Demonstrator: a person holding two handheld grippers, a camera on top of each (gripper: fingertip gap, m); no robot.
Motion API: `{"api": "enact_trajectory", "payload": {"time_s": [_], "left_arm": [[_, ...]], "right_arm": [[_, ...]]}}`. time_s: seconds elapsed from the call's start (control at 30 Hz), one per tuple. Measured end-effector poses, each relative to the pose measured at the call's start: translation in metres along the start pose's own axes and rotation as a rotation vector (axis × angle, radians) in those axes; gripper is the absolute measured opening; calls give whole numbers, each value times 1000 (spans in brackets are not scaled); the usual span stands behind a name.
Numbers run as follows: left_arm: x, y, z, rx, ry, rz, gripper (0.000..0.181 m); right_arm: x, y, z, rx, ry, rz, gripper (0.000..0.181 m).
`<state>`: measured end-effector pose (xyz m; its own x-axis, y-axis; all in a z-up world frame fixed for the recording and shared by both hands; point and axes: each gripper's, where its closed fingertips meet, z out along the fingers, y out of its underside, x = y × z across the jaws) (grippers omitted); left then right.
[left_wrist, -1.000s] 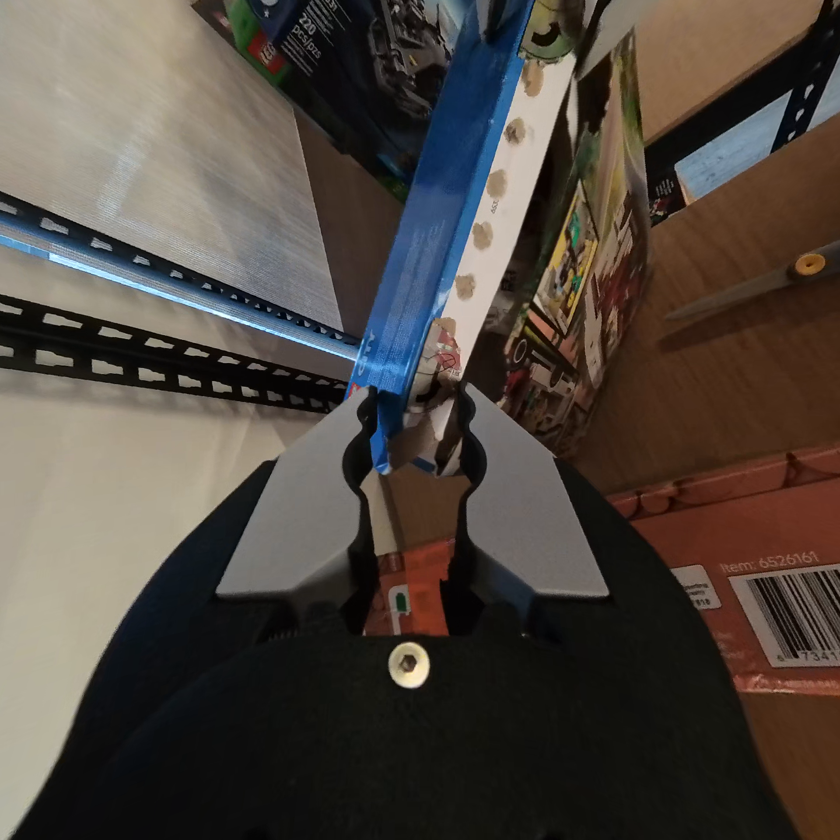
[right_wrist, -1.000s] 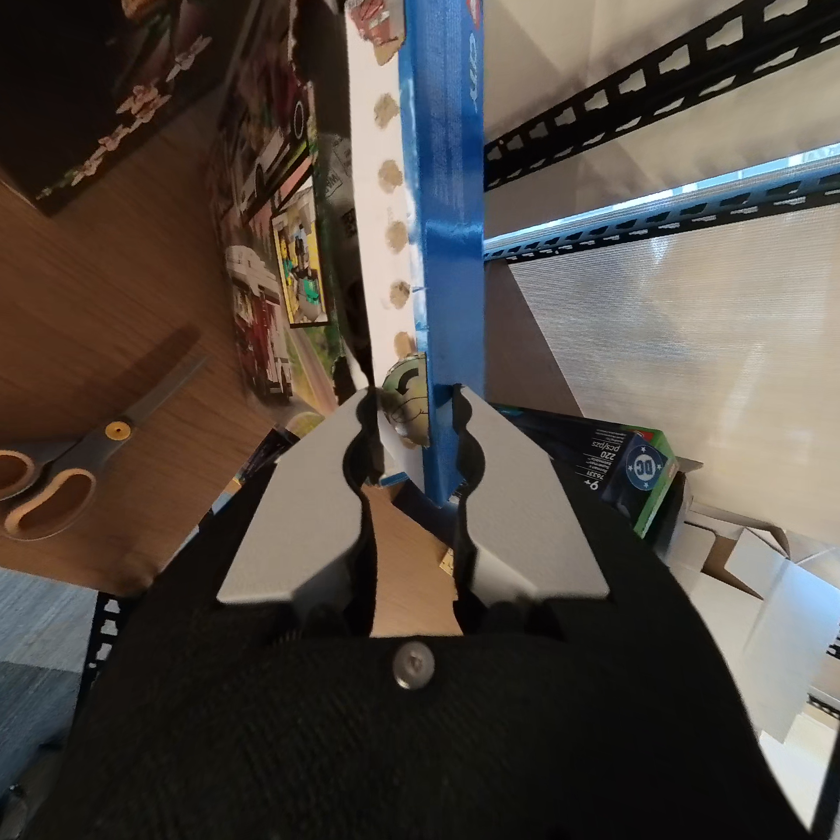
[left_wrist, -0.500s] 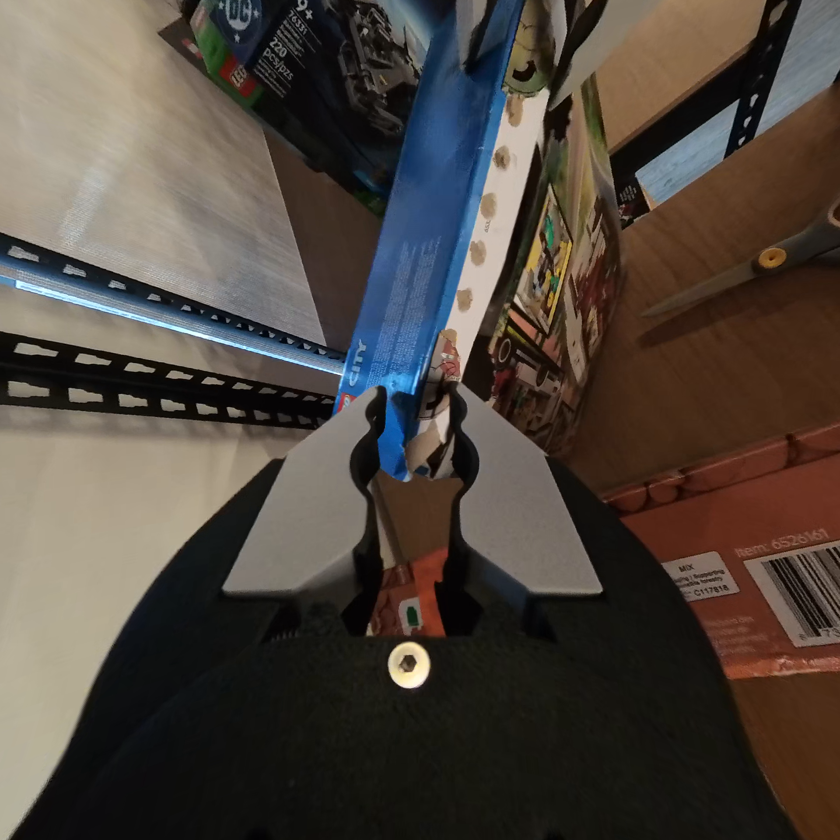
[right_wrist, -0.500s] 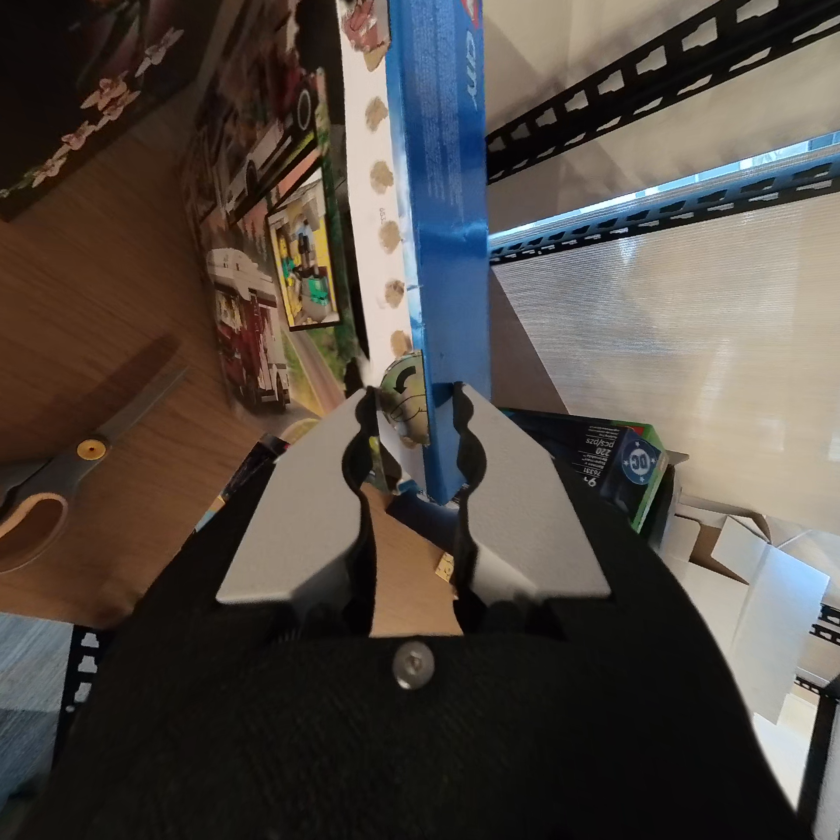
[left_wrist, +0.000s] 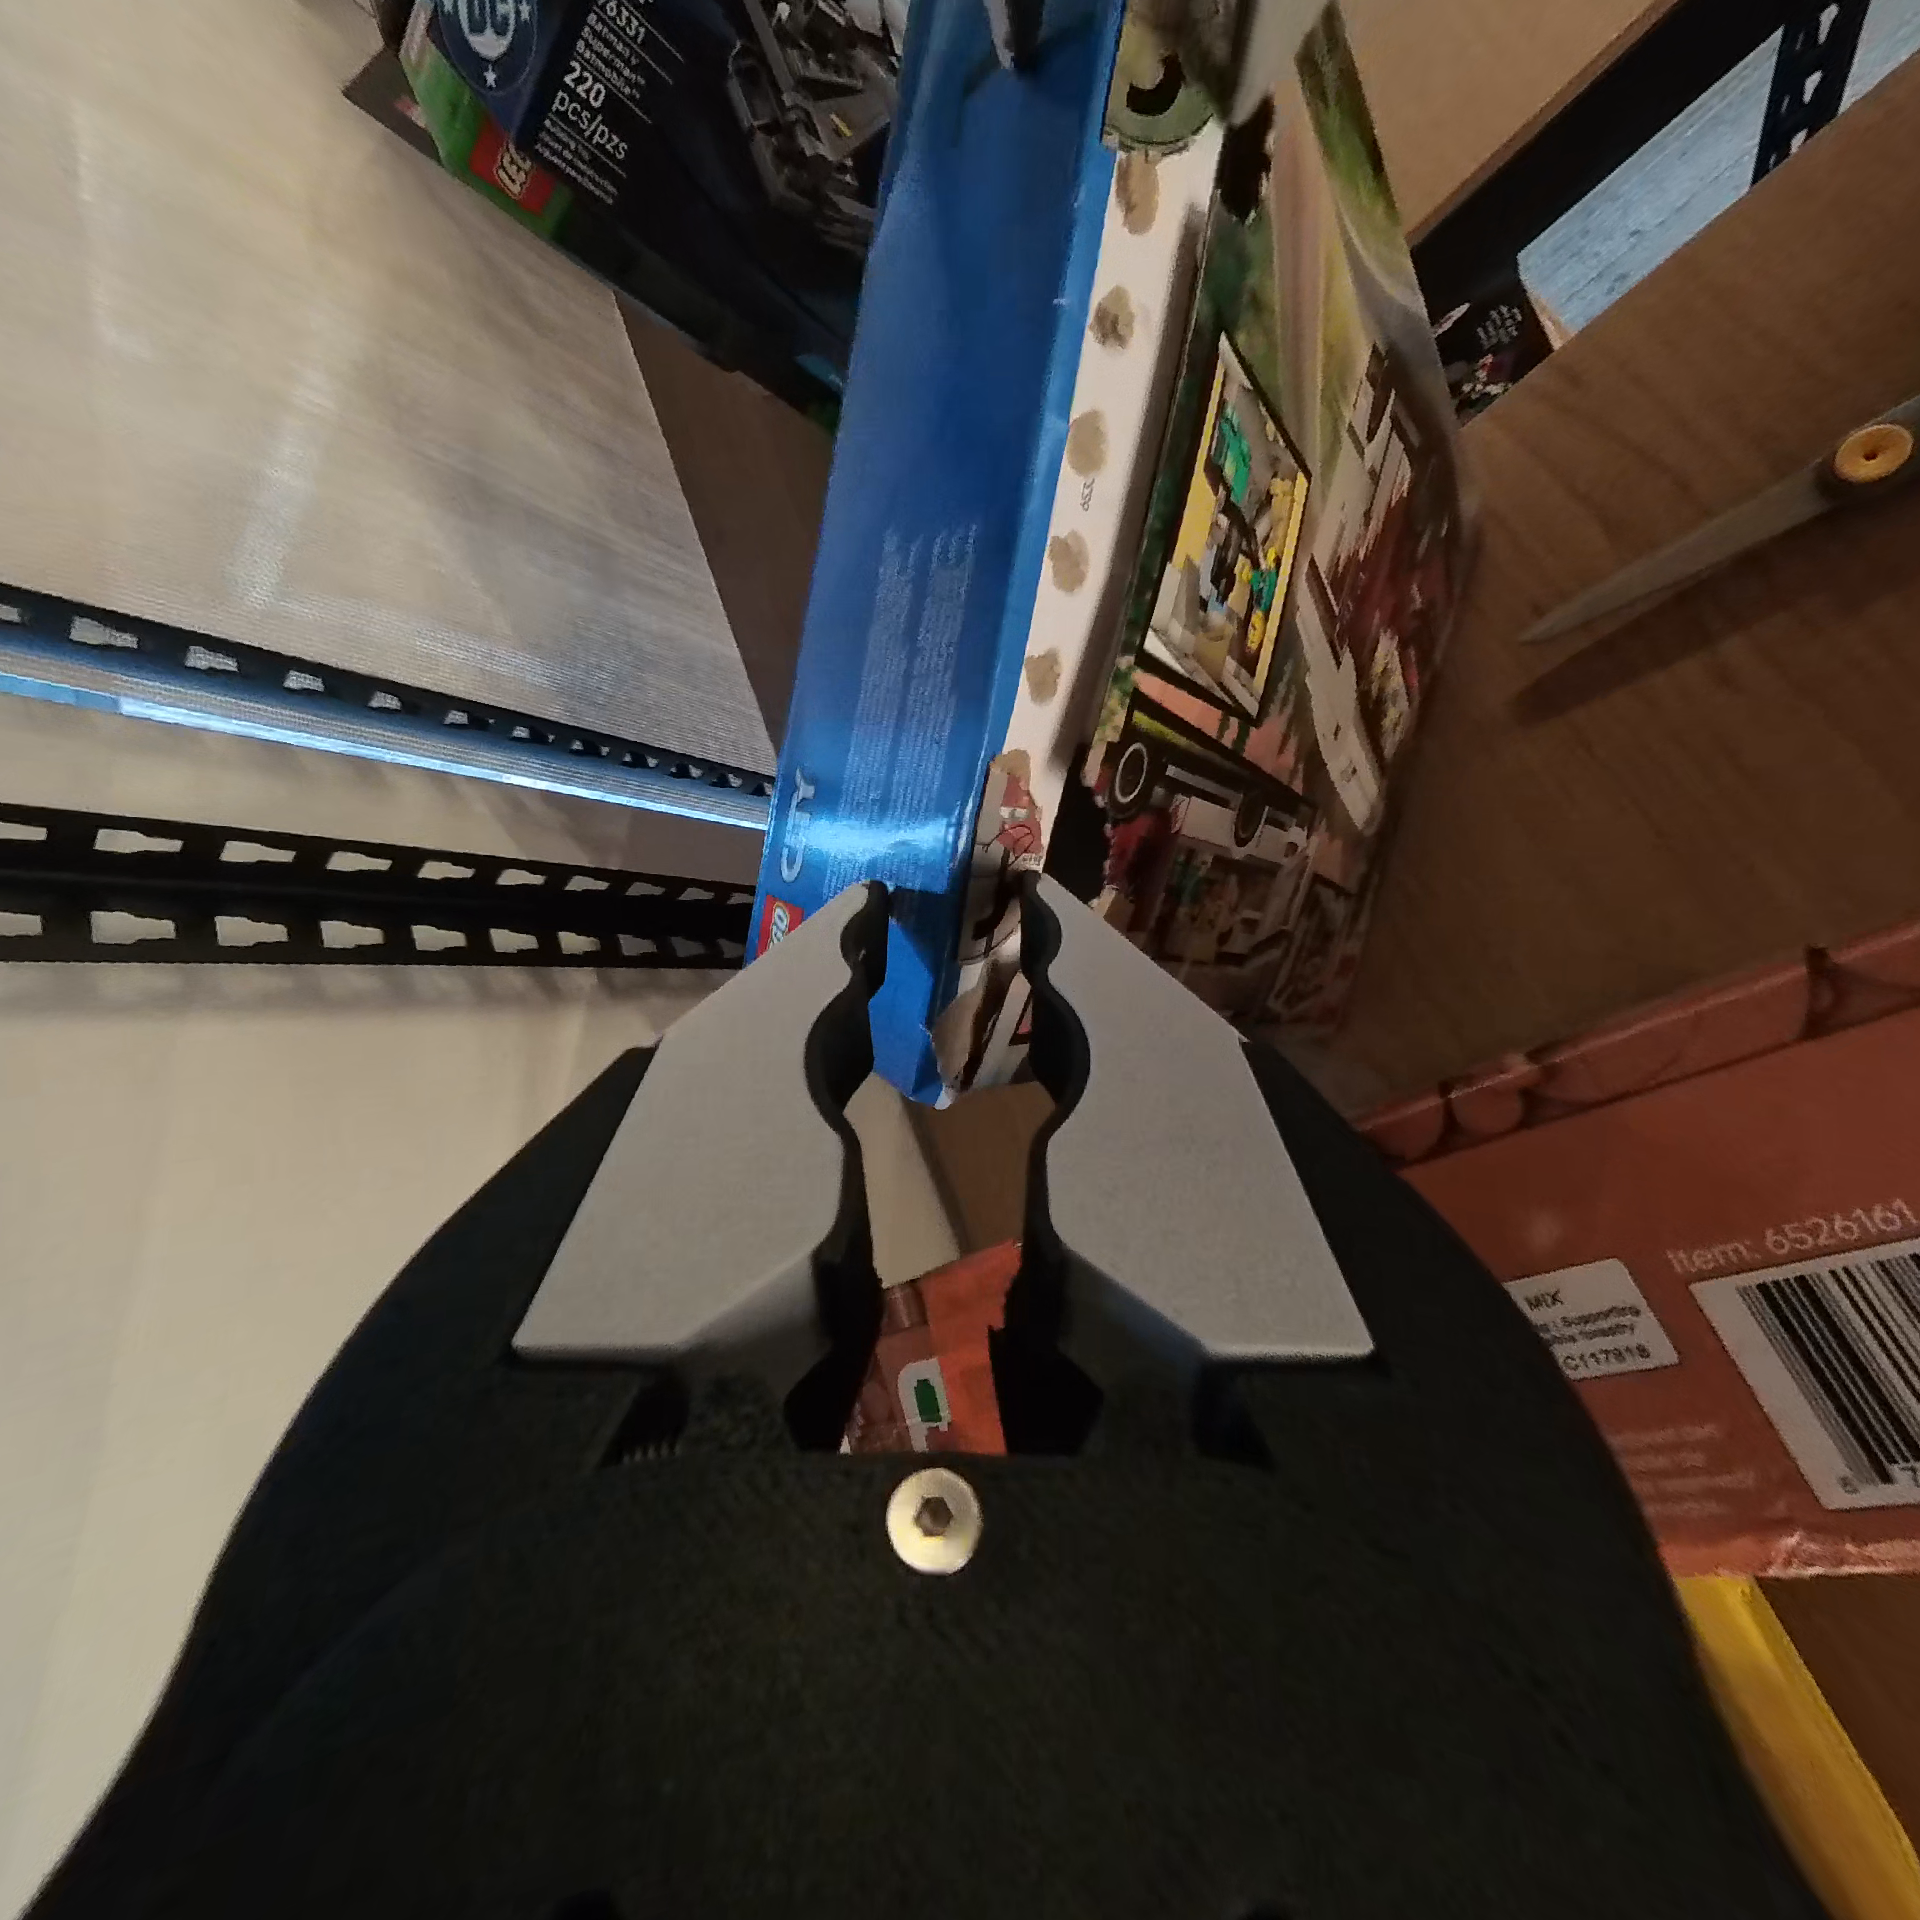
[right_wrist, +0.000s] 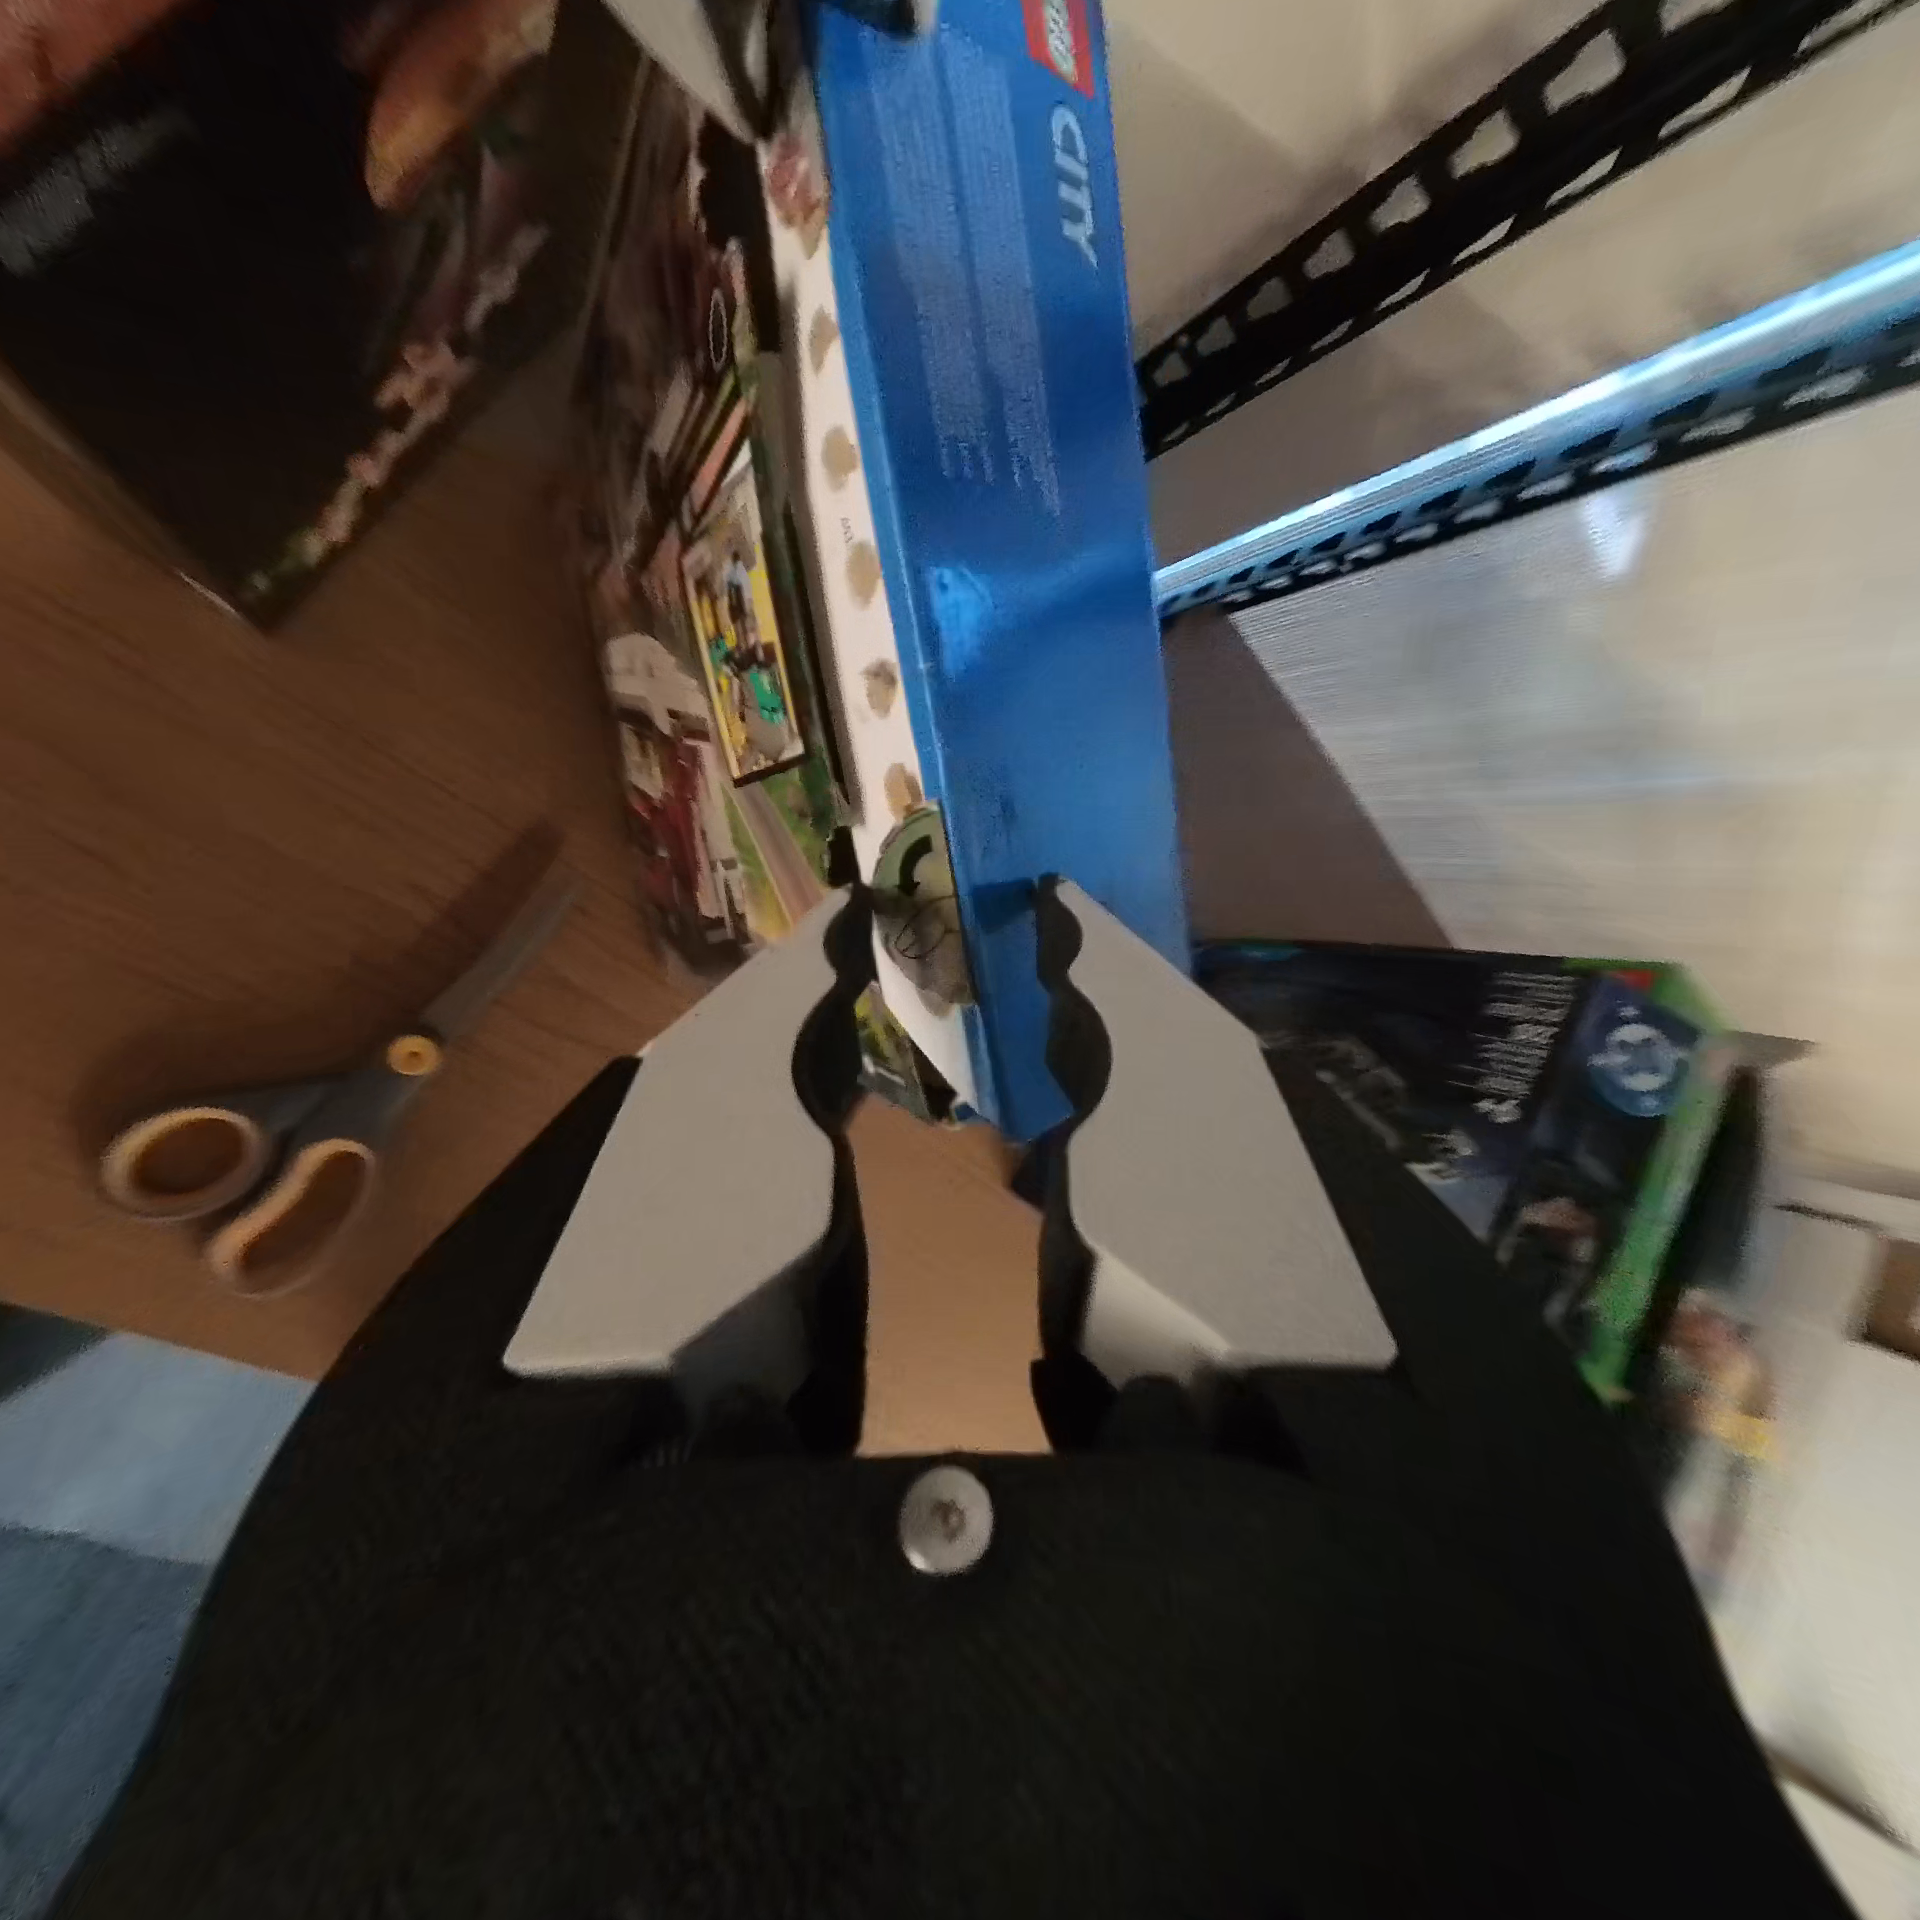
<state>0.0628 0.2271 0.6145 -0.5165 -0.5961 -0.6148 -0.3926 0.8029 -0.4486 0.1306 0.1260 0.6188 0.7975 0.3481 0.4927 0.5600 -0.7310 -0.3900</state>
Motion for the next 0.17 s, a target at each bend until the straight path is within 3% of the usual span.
{"api": "enact_trajectory", "payload": {"time_s": [0.03,0.17], "left_arm": [[0,0,0,-2,-3,0,23],[1,0,-1,5,-17,1,23]], "right_arm": [[0,0,0,0,-33,63,31],[0,-1,0,23,-59,118,28]]}}
